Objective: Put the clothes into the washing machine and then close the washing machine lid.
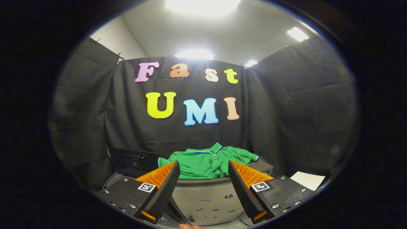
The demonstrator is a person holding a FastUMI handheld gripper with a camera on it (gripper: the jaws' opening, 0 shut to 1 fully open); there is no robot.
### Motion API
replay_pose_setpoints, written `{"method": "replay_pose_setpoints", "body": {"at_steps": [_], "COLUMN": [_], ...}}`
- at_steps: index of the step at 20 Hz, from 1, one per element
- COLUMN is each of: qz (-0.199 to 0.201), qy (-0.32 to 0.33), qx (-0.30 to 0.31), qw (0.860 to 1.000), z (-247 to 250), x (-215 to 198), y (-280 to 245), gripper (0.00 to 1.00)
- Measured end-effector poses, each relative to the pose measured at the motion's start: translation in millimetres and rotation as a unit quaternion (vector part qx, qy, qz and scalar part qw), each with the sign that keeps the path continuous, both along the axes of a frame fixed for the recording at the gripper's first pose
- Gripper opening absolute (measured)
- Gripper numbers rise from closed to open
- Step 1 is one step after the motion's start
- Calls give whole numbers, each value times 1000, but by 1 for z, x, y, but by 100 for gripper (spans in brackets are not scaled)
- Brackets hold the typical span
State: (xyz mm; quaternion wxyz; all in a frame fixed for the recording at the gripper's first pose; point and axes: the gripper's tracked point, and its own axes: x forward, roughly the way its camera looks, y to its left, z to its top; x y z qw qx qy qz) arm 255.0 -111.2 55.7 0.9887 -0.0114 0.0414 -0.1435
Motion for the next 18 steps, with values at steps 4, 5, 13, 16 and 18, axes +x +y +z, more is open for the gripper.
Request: {"method": "replay_pose_setpoints", "body": {"at_steps": [4,5,13,16,18], "qz": [11,15,47,48,48], "qy": [18,25,92,136,172], "qx": [-2,-1,7,25,37], "qw": [1000,1000,995,989,983], "z": [4,2,-37,-62,-79], "x": [57,70,159,183,195], "y": [-28,-33,-63,-71,-76], "gripper": [93,93,94,94,93]}}
